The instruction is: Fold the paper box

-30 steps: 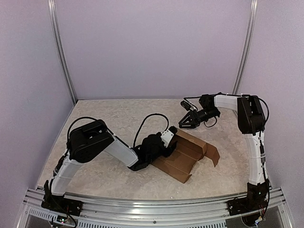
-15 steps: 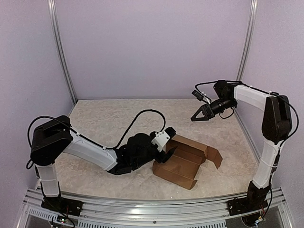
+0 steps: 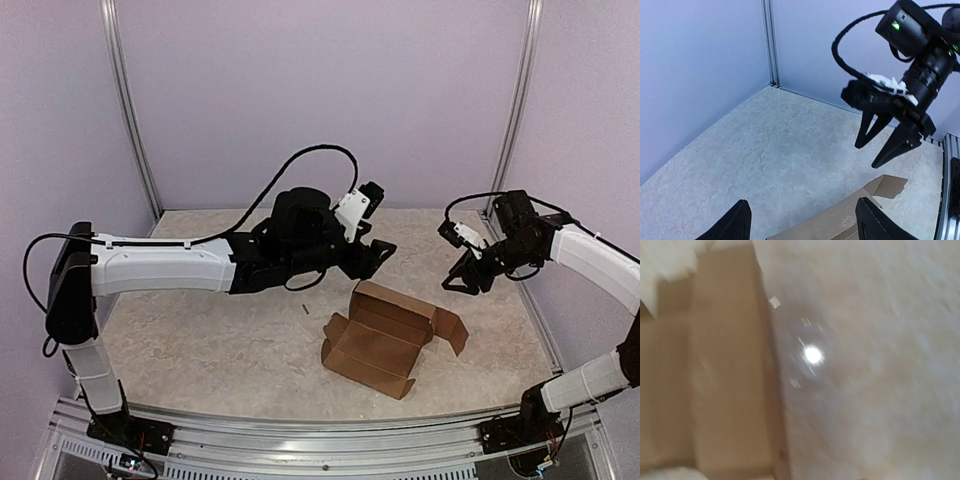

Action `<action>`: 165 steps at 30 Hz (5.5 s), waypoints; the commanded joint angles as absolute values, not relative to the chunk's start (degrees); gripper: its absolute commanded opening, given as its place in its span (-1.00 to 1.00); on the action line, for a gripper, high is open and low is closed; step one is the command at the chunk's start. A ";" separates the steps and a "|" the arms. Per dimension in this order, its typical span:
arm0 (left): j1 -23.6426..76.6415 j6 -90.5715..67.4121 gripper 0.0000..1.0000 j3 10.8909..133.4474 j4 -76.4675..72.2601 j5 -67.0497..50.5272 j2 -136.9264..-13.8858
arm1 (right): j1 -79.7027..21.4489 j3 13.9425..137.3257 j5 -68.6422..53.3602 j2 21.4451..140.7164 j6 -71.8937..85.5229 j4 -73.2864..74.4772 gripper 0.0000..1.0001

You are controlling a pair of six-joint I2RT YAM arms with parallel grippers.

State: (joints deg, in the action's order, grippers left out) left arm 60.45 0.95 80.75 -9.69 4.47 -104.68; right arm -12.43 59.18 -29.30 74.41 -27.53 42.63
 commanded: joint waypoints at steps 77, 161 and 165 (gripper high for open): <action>51.68 -8.53 0.26 72.50 0.46 -2.94 -113.06 | -23.41 57.47 -28.29 94.49 -42.81 29.06 0.19; 53.35 -9.27 0.25 73.75 2.02 1.75 -113.99 | -20.70 59.59 -37.76 97.08 -54.71 37.11 0.37; 53.34 -9.49 0.25 73.50 2.01 1.76 -113.91 | -22.57 58.56 -38.21 96.85 -49.55 32.87 0.41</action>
State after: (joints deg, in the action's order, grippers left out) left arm 52.93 -9.08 75.24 -1.91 0.73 -113.12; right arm -20.99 59.88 -37.04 98.52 -54.50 38.35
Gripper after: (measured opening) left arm 0.629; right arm 0.703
